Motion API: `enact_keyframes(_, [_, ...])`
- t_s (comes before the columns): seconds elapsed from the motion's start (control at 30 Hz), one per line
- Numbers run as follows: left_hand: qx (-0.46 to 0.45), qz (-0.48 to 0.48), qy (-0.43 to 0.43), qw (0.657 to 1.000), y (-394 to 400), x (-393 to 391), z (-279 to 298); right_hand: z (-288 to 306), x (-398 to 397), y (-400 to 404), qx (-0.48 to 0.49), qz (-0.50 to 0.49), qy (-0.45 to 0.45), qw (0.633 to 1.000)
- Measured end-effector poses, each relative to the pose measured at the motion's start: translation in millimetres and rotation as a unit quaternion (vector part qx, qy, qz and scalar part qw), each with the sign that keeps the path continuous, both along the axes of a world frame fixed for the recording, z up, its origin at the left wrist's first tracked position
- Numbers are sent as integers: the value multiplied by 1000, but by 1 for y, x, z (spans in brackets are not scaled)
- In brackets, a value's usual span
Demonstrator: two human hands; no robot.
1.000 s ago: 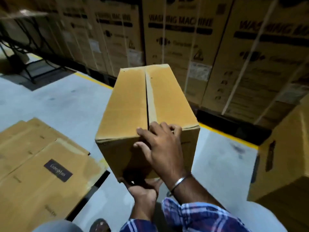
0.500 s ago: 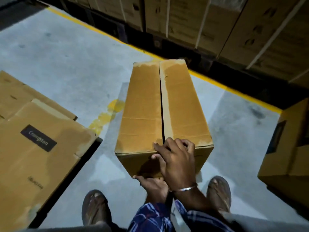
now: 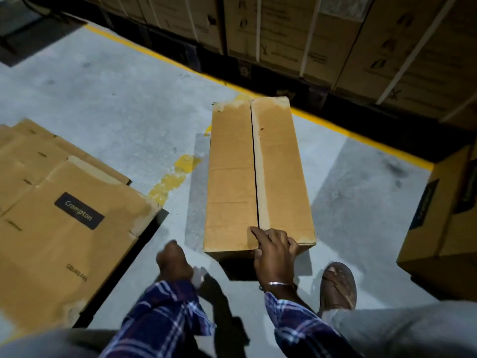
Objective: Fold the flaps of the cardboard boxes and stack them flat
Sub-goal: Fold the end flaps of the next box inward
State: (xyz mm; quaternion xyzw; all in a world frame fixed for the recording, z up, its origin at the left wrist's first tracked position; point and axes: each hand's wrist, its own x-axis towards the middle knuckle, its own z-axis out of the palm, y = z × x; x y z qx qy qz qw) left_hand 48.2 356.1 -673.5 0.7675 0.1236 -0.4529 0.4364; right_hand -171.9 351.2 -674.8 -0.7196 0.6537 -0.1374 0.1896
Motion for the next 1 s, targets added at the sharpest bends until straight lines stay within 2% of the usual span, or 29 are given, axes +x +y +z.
enact_keyframes(0.1, [-81, -49, -9, 995, -20, 22, 55, 19, 7, 3, 54, -40, -25, 997])
enact_keyframes(0.17, [-131, -150, -31, 980, -41, 30, 106, 37, 13, 9, 71, -73, -82, 991])
enact_keyframes(0.23, [-173, -300, -120, 930, -46, 28, 155, 55, 23, 16, 72, -77, -143, 984])
enact_keyframes(0.3, [-212, -408, -226, 859, -39, 23, 195, 67, 35, 21, 47, -48, -202, 977])
enact_keyframes(0.37, [-249, -468, -282, 800, -30, 21, 218, 78, 49, 25, 28, 3, -248, 968])
enact_keyframes(0.43, [-267, -503, -304, 763, -19, 21, 215, 86, 62, 30, 43, 62, -270, 960])
enact_keyframes(0.5, [-254, -513, -314, 757, -14, 21, 195, 89, 73, 36, 79, 126, -235, 961])
enact_keyframes(0.57, [-205, -528, -321, 759, -18, 18, 176, 87, 78, 40, 135, 179, -175, 959])
enact_keyframes(0.6, [-172, -549, -329, 748, -23, 17, 166, 84, 79, 42, 158, 198, -142, 957])
enact_keyframes(0.7, [-49, -641, -377, 666, -41, 20, 133, 65, 77, 37, 194, 210, -90, 954])
enact_keyframes(0.73, [-7, -655, -379, 654, -45, 23, 121, 59, 75, 32, 186, 199, -84, 959])
enact_keyframes(0.8, [56, -657, -367, 656, -52, 31, 98, 48, 66, 18, 145, 149, -65, 976])
enact_keyframes(0.87, [92, -642, -350, 676, -56, 37, 75, 41, 52, 1, 83, 73, -23, 994])
enact_keyframes(0.93, [106, -612, -315, 717, -58, 34, 53, 34, 35, -13, 23, -6, 51, 998])
enact_keyframes(1.0, [90, -568, -274, 771, -58, 22, 30, 24, 16, -26, 15, -88, 98, 991])
